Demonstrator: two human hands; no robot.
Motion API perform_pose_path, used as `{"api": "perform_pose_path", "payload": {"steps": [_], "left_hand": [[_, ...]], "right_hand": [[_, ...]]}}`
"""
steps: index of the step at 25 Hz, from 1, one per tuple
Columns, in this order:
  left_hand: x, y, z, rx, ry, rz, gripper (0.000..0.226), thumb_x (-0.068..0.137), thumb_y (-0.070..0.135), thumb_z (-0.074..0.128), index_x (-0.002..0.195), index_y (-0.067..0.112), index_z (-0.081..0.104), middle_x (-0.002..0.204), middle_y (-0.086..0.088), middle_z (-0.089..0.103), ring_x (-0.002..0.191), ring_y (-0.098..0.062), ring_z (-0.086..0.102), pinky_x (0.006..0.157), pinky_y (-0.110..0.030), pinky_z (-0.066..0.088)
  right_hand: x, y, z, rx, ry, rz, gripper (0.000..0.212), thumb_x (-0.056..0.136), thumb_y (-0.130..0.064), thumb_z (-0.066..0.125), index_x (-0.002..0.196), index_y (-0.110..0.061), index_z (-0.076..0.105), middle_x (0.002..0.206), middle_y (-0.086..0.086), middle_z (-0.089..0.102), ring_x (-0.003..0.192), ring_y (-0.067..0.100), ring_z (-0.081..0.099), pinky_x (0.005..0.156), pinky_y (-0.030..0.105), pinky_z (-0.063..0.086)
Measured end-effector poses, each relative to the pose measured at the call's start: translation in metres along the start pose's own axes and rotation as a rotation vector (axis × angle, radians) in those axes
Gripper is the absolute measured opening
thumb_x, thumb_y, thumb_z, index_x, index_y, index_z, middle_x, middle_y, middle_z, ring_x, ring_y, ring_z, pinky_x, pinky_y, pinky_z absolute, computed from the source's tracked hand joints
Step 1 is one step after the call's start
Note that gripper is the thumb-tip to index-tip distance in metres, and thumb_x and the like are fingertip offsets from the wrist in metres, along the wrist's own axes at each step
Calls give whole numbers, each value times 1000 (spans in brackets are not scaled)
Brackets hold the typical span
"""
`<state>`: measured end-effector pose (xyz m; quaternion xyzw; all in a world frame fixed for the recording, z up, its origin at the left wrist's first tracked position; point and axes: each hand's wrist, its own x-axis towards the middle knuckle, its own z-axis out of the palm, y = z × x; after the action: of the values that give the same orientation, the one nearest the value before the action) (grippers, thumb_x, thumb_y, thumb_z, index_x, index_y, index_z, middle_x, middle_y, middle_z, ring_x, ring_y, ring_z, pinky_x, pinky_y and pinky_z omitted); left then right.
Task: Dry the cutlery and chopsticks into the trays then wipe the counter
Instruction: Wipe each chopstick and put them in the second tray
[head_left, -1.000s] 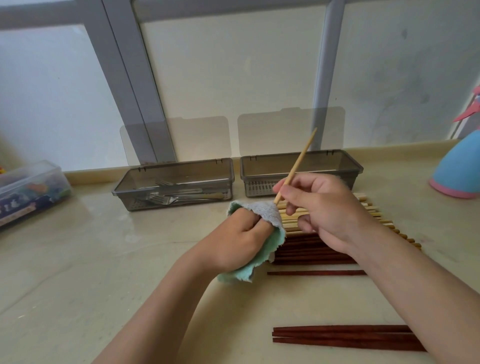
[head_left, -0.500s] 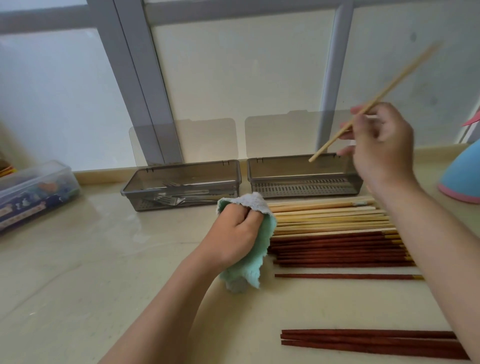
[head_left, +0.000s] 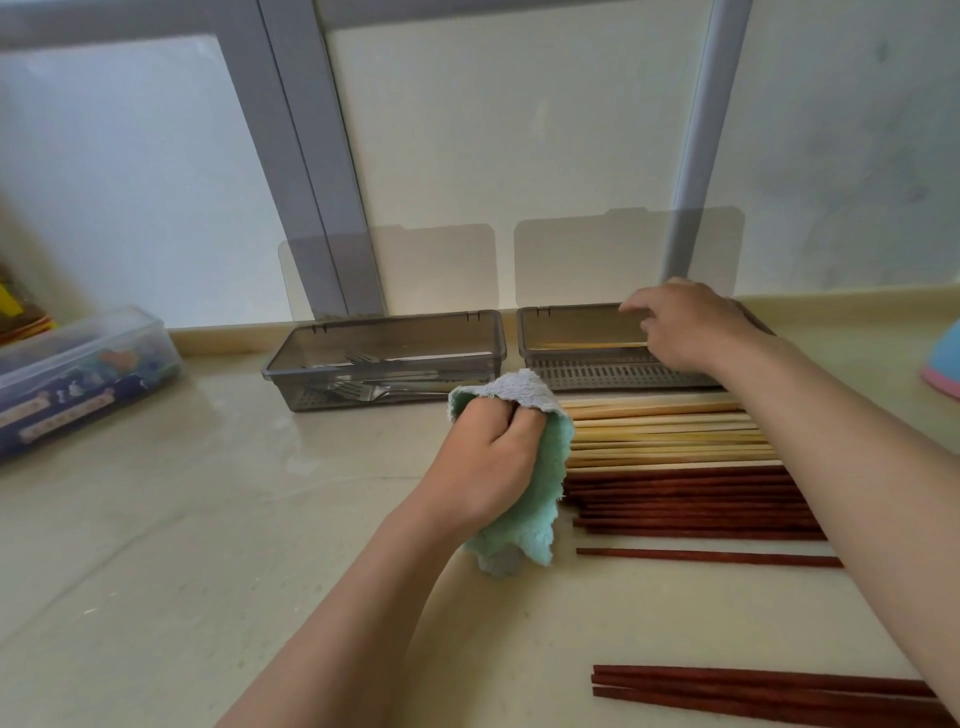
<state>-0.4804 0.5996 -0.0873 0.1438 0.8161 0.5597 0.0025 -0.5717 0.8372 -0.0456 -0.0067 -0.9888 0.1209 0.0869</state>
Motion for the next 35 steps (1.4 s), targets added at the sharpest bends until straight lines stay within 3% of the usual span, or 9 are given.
{"api": "perform_pose_path", "payload": {"steps": [2,5,8,10,13,17,25,35], "left_hand": [[1,-1,0,-10,19,-2,42,93,37,41,81,0,57,81,-26,64,74,-46,64,67,-65,55],[2,-2,1,-40,49,5,42,93,35,41,81,-2,56,81,-27,64,74,-46,64,66,-65,54],[2,-1,0,-63,85,8,45,91,36,41,82,-6,56,82,-31,61,75,-49,63,65,-66,53],[3,2,-1,-79,105,3,47,90,36,42,82,-8,55,82,-34,60,75,-50,62,65,-66,53],[3,5,-1,-89,109,6,43,95,28,43,82,-11,57,82,-34,62,74,-49,64,63,-64,55],[-1,3,3,-82,84,7,40,100,22,42,86,-11,59,84,-32,66,75,-47,66,64,-63,56],[-4,2,5,-73,82,25,44,93,31,42,86,-9,59,86,-31,65,81,-48,65,69,-66,54],[-2,1,1,-110,101,4,44,90,33,43,87,-9,57,88,-34,62,83,-50,64,71,-69,54]], "right_hand": [[-9,-1,-7,59,49,-14,37,103,-16,46,138,-26,57,143,6,52,130,30,50,107,47,45],[-42,-11,-27,84,25,-103,25,101,-20,51,122,-26,65,113,-4,63,113,22,60,101,43,50],[-99,-21,-39,80,-131,-274,9,97,-30,60,99,-33,69,94,-19,66,92,3,64,85,31,53],[-143,-20,-40,78,-295,-341,6,90,-39,66,95,-36,68,89,-21,67,85,-2,63,79,25,53],[-194,-8,-37,17,-456,-376,28,82,-54,67,107,-41,63,98,-25,61,98,-4,57,84,18,49],[-230,10,-30,-120,-513,-401,44,80,-64,59,119,-47,52,111,-29,48,109,-6,46,92,17,43],[-232,1,-20,-127,-465,-426,28,93,-42,56,121,-42,55,108,-24,50,104,0,47,91,23,45],[-186,-10,-12,-204,-377,-438,35,102,-33,50,137,-37,52,122,-18,50,116,2,47,98,25,45]]}}
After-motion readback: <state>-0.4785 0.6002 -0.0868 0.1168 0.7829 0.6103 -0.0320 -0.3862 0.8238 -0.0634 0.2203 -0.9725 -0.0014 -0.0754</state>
